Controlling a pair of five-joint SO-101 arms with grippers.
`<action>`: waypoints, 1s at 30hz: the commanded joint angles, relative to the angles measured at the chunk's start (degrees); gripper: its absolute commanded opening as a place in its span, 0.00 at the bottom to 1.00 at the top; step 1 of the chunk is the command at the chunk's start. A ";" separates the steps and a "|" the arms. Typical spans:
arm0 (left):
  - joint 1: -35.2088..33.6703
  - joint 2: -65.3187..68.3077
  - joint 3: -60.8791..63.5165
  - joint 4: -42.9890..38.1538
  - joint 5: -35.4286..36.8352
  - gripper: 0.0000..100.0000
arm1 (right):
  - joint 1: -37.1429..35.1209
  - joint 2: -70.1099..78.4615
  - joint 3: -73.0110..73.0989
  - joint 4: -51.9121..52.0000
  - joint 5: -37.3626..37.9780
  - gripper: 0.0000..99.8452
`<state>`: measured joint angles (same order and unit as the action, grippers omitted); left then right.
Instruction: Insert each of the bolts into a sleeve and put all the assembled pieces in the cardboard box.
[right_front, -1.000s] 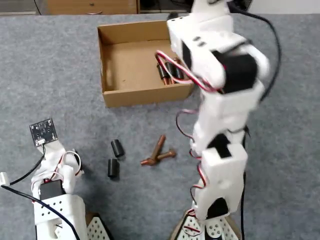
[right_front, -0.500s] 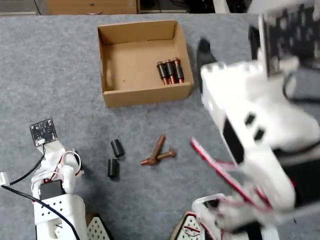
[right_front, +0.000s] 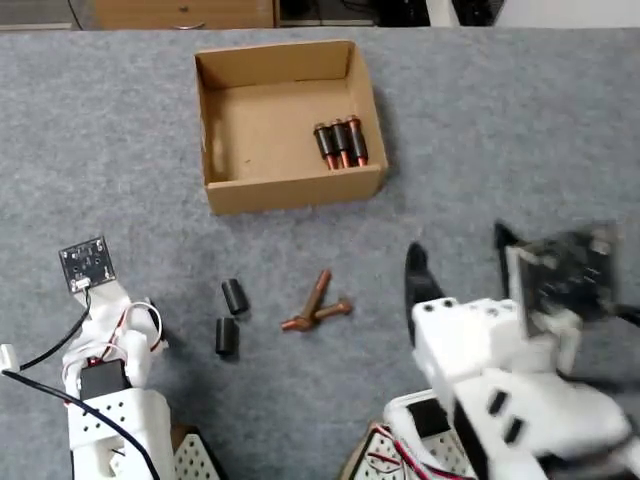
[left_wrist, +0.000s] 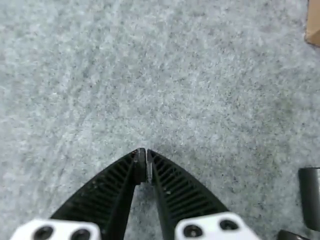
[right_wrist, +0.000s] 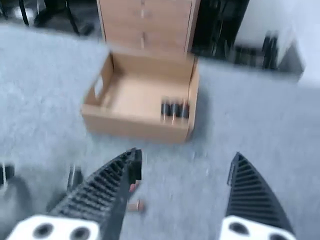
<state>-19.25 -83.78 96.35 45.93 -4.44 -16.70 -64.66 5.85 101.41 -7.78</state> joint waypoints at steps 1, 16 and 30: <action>-0.70 -0.48 0.18 -0.97 0.09 0.02 | 0.92 -4.88 18.33 -4.48 -0.97 0.27; -24.09 -0.48 -0.09 -0.88 -0.26 0.02 | 0.66 -14.11 45.85 -15.56 -1.05 0.27; -29.36 -0.48 0.18 -0.53 0.00 0.02 | -12.44 -12.97 46.29 -24.44 -1.05 0.27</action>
<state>-47.91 -83.78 96.35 45.93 -4.44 -25.58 -78.64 52.00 81.19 -8.66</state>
